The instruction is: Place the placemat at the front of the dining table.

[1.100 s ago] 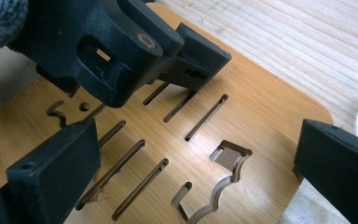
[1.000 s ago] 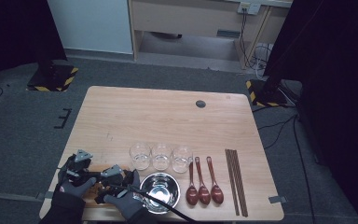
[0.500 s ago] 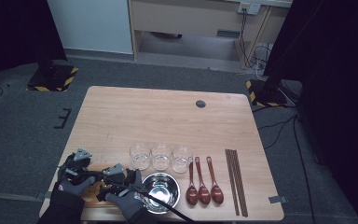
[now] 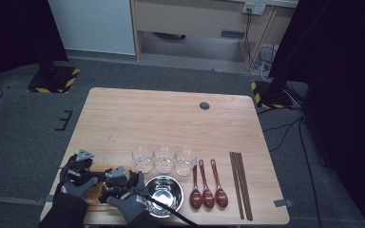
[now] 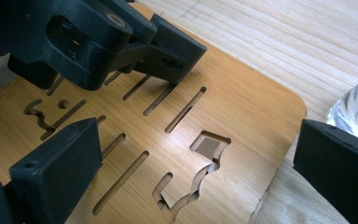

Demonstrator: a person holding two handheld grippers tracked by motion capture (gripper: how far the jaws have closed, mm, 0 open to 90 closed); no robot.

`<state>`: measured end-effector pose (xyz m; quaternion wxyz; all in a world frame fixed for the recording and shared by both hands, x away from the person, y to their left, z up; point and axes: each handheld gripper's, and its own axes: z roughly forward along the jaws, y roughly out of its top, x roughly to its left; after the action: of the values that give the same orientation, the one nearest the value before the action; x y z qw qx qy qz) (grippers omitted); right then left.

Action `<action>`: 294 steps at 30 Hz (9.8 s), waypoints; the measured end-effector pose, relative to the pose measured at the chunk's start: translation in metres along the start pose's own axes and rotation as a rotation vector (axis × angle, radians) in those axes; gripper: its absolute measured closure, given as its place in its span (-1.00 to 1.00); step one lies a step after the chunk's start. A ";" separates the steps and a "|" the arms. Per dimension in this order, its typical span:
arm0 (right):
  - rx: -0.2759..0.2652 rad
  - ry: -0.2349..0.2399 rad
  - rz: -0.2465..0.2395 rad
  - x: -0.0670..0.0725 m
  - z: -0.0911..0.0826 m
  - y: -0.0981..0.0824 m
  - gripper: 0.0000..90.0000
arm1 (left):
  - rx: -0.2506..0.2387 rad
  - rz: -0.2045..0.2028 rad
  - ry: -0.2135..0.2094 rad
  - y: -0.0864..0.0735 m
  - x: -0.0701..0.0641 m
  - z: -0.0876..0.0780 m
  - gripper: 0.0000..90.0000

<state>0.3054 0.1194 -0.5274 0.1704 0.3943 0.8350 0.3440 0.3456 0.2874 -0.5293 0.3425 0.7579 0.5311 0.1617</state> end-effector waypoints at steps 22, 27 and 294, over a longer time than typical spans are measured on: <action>0.020 0.010 0.067 -0.002 0.001 0.001 -0.90 | -0.063 -0.003 0.007 -0.008 -0.001 0.000 -0.87; 0.012 0.008 0.079 -0.001 0.001 0.000 -0.87 | -0.067 -0.021 0.009 -0.008 -0.002 -0.002 -0.74; -0.154 -0.056 0.038 -0.274 -0.005 0.084 -0.79 | -0.134 0.046 0.031 0.240 -0.086 0.135 -0.60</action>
<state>0.5210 -0.0574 -0.4604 0.2172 0.4051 0.7933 0.3992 0.5616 0.1132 -0.4499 0.3804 0.7426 0.5070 0.2166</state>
